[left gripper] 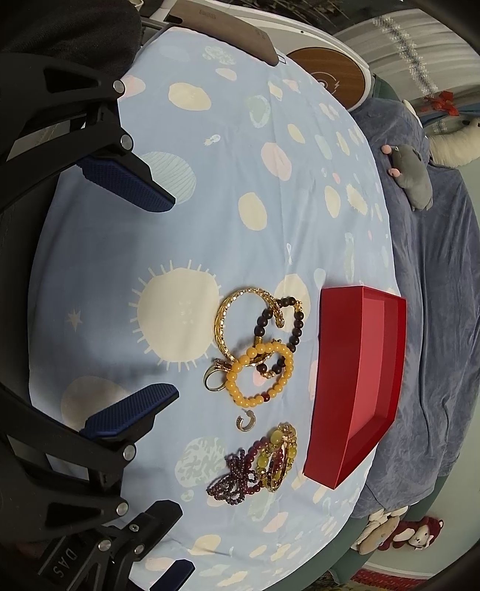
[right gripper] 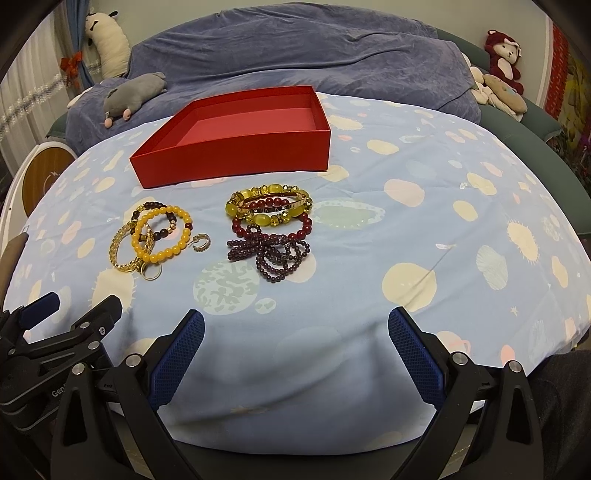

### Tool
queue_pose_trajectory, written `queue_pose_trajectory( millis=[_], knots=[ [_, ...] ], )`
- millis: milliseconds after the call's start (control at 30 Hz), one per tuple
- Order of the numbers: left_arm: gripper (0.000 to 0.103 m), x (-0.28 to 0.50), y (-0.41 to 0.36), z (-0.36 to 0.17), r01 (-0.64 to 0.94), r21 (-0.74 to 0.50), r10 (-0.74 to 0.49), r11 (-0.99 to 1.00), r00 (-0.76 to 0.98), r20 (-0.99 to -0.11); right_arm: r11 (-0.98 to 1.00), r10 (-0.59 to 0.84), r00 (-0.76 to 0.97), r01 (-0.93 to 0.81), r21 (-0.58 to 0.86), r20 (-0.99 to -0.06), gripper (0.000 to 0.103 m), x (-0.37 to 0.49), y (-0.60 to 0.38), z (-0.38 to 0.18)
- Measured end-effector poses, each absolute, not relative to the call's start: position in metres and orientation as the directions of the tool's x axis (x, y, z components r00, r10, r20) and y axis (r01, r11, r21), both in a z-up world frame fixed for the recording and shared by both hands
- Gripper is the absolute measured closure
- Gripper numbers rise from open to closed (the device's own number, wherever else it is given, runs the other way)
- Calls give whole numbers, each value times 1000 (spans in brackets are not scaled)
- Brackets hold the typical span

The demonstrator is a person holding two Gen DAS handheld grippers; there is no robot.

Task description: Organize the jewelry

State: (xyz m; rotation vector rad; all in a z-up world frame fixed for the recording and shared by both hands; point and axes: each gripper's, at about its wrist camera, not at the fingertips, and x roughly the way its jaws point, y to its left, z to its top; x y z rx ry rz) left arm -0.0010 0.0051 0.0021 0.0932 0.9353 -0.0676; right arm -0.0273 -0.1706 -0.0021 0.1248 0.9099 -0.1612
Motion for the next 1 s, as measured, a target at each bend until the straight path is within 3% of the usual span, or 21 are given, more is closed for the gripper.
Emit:
queue_pose_trajectory(
  millis=[1000],
  knots=[
    [13,-3,7,2,99,52,-16,994,590,-807,980,-89,603,194,38,-792,7,-29,-170,-1]
  ],
)
